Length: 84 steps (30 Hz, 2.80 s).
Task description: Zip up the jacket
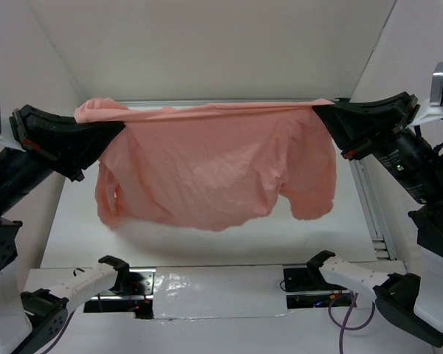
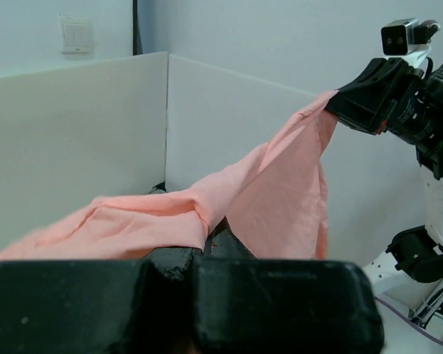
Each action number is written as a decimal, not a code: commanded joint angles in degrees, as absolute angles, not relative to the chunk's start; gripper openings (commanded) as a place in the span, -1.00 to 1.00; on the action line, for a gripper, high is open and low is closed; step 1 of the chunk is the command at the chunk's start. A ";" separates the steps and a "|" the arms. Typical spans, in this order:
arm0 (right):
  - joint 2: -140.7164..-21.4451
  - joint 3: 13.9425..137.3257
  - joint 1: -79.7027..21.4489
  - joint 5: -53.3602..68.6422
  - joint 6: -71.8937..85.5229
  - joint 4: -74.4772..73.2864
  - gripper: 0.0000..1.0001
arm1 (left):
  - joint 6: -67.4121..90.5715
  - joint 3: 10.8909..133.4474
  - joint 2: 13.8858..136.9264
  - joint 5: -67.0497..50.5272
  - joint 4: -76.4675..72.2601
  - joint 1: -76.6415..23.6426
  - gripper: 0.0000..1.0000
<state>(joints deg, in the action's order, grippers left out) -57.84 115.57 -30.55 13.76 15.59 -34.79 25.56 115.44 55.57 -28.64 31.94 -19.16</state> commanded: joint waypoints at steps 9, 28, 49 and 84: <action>-65.47 88.63 -22.07 -12.14 19.77 -30.43 -1.00 | 23.82 95.22 65.20 -8.96 26.73 -17.41 -1.00; -111.86 126.26 -38.58 15.19 25.05 -8.00 -1.00 | 25.13 122.78 75.23 -43.92 30.15 -17.22 -1.00; -80.54 74.71 -9.84 -5.08 31.64 -15.71 0.99 | 24.17 98.27 96.87 -32.26 26.37 -41.49 0.99; -51.97 45.98 -17.89 -35.23 66.08 -39.80 -0.89 | 38.67 49.04 69.52 -23.47 21.89 -1.85 0.99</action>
<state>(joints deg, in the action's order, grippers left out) -59.61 50.78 -24.21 -25.82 50.04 -27.73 37.98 49.34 68.53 -21.82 24.64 -2.57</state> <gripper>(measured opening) 0.039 0.993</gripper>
